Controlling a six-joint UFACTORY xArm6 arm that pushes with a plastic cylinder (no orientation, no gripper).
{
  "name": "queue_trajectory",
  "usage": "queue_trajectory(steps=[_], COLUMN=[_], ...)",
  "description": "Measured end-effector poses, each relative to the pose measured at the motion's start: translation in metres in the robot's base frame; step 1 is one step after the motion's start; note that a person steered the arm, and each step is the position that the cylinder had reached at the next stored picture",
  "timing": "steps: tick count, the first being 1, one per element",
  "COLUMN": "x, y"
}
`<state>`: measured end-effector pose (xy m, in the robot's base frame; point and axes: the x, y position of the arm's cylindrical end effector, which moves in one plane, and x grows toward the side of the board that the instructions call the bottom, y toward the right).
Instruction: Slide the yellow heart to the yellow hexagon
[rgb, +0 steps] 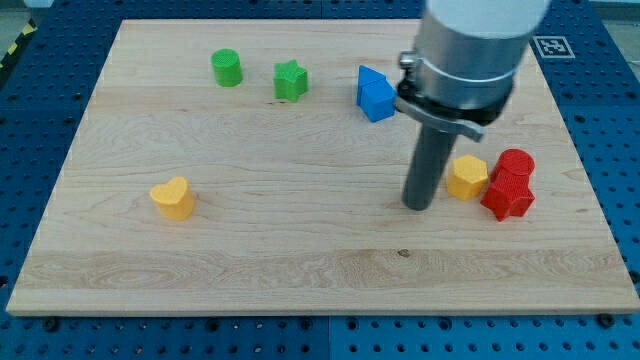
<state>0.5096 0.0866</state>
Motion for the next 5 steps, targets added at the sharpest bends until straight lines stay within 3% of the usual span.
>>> queue_trajectory(steps=[2, 5], x=[-0.024, -0.029], y=[-0.041, -0.26])
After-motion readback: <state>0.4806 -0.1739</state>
